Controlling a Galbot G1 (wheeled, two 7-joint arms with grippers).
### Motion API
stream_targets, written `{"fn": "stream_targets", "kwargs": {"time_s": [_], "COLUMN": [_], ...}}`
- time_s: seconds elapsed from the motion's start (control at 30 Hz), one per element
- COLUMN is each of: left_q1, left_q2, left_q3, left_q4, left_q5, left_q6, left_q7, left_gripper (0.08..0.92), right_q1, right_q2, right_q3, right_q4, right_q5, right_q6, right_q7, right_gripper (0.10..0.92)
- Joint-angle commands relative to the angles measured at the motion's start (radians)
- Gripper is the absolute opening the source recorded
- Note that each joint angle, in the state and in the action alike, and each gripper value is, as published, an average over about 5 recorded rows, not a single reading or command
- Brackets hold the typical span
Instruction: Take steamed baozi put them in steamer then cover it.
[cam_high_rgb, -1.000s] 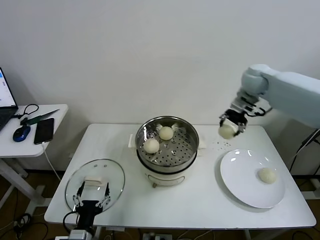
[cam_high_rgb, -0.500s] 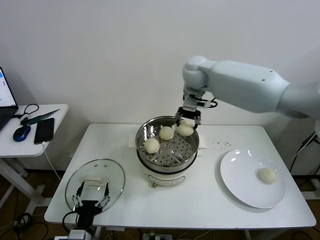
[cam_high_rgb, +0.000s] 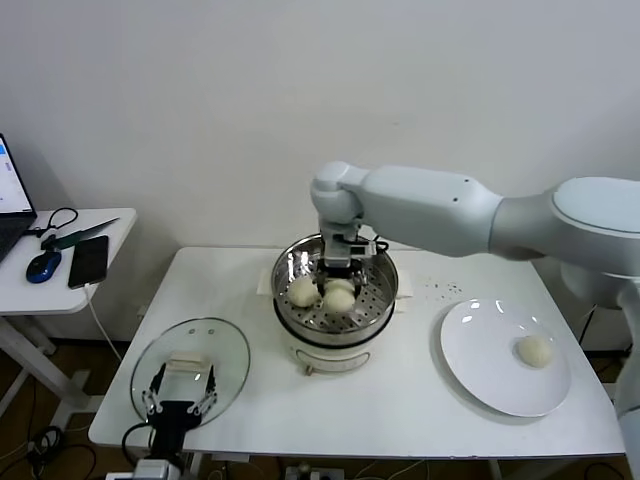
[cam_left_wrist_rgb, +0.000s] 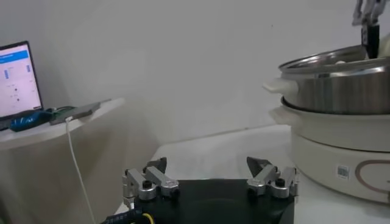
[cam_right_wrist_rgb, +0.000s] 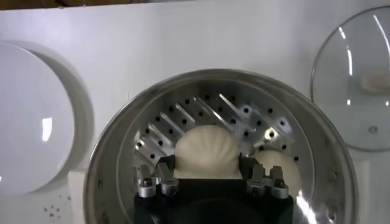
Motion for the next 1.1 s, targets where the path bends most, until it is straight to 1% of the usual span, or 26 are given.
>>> {"fn": "stream_targets", "kwargs": {"time_s": [0.03, 0.3, 0.47, 0.53, 0.73, 0.83, 0.97, 1.1], "left_q1": [-0.002, -0.005, -0.006, -0.006, -0.006, -0.003, -0.006, -0.02], "left_q2": [-0.001, 0.003, 0.002, 0.002, 0.006, 0.008, -0.003, -0.004], "left_q3": [0.001, 0.004, 0.007, 0.008, 0.009, 0.01, 0.017, 0.02], "left_q4": [0.002, 0.005, 0.005, 0.004, 0.0, -0.006, -0.026, -0.038], "left_q5": [0.001, 0.006, 0.009, 0.011, 0.011, 0.012, 0.011, 0.01], "left_q6": [0.001, 0.003, 0.005, 0.005, 0.006, 0.005, 0.011, 0.019], "left_q7": [0.001, 0.003, 0.003, 0.002, 0.001, 0.0, 0.0, 0.0], "left_gripper": [0.823, 0.823, 0.823, 0.823, 0.823, 0.823, 0.823, 0.823], "right_q1": [-0.048, -0.067, -0.062, -0.049, 0.029, 0.085, 0.185, 0.27], "right_q2": [0.021, 0.006, 0.0, -0.009, -0.07, -0.127, -0.237, -0.362], "right_q3": [-0.01, -0.001, 0.022, 0.026, 0.042, 0.035, -0.03, -0.129], "right_q4": [0.016, 0.017, 0.017, 0.02, 0.037, 0.035, 0.039, 0.054], "right_q5": [-0.011, -0.041, -0.06, -0.061, -0.033, -0.018, -0.004, 0.098], "right_q6": [0.01, 0.0, 0.003, 0.009, 0.016, 0.006, -0.095, -0.294], "right_q7": [0.002, 0.004, -0.002, -0.006, -0.005, 0.061, 0.201, 0.267], "right_gripper": [0.679, 0.7, 0.792, 0.814, 0.823, 0.823, 0.823, 0.823]}}
